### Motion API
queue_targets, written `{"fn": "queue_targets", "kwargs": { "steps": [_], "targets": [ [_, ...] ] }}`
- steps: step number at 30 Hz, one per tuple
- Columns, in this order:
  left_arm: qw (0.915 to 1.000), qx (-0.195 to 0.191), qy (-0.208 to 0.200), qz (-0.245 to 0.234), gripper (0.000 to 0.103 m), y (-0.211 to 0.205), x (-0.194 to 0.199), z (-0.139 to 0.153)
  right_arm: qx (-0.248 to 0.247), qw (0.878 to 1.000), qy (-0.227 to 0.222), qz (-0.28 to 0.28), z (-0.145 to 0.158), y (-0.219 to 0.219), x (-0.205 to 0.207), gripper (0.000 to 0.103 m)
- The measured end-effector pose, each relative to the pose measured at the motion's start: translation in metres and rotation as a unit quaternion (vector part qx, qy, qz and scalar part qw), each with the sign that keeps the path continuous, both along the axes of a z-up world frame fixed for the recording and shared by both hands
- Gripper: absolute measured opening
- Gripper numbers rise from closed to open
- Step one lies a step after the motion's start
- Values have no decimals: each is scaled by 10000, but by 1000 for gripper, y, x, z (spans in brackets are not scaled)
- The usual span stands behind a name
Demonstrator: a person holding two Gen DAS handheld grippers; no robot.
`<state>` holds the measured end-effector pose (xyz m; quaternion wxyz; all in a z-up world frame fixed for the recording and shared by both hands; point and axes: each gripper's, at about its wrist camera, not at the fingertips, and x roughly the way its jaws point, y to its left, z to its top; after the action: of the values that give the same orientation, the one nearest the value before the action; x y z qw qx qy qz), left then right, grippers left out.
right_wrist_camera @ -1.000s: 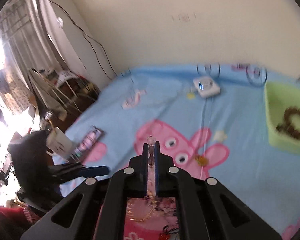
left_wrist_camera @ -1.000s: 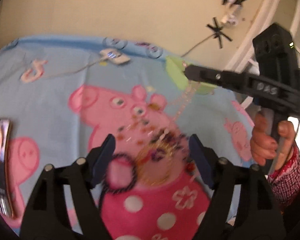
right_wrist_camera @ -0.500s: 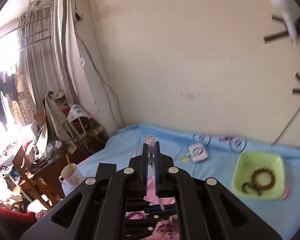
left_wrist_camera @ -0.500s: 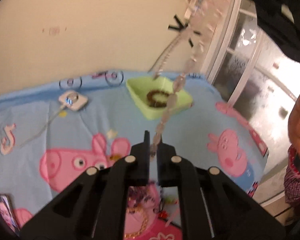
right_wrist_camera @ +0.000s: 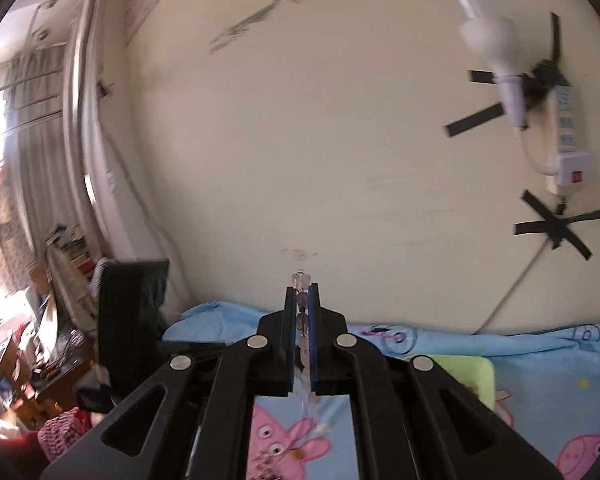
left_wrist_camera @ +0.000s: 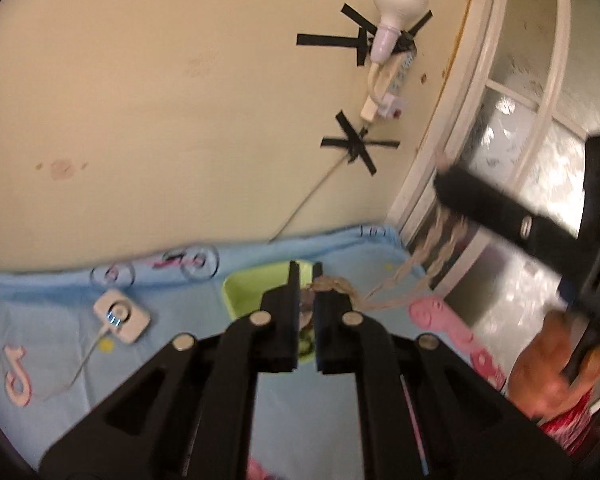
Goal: Organize jewelry
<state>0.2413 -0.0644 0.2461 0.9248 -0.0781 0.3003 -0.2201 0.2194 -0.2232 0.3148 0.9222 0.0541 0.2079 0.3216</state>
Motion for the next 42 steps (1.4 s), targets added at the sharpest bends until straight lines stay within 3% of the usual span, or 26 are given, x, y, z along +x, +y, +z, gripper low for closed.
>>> {"fn": "queue_targets", "kwargs": {
  "steps": [3, 6, 12, 15, 19, 21, 23, 27, 31, 34, 38, 42],
  "targets": [
    [9998, -123, 152, -58, 5, -15, 31, -3, 56, 9998, 87, -180, -8, -16, 22, 0],
    [9990, -173, 399, -71, 5, -30, 58, -25, 149, 9989, 287, -329, -29, -35, 44, 0],
    [9947, -5, 1027, -80, 5, -53, 100, -96, 273, 9926, 1043, -553, -108, -64, 88, 0],
    [9907, 132, 1354, -19, 5, -59, 114, -129, 420, 9846, 1576, -621, -155, -73, 103, 0],
    [9821, 416, 1834, 103, 6, -63, 124, -160, 557, 9776, 1954, -557, -193, -75, 112, 0],
    [9775, 529, 2038, 116, 16, -63, 126, -168, 457, 9741, 2138, -584, -206, -70, 113, 0],
    [9725, 658, 2225, 180, 19, -60, 124, -175, 485, 9725, 2207, -558, -208, -65, 110, 0],
    [9684, 782, 2360, 211, 19, -48, 112, -165, 584, 9767, 1993, -535, -187, -61, 92, 0],
    [9780, 656, 1961, 272, 19, -17, 74, -125, 829, 9838, 1558, -299, -150, -57, 55, 0],
    [9832, 266, 1773, 341, 19, 19, 33, -107, 964, 9844, 1469, -15, -145, -50, 21, 1],
    [9865, 20, 1561, 490, 19, 61, -30, -114, 576, 9786, 1893, 556, -188, -20, -23, 2],
    [9852, 27, 1572, 676, 19, 92, -86, -149, -424, 9696, 2233, 906, -237, 21, -57, 2]
  ]
}}
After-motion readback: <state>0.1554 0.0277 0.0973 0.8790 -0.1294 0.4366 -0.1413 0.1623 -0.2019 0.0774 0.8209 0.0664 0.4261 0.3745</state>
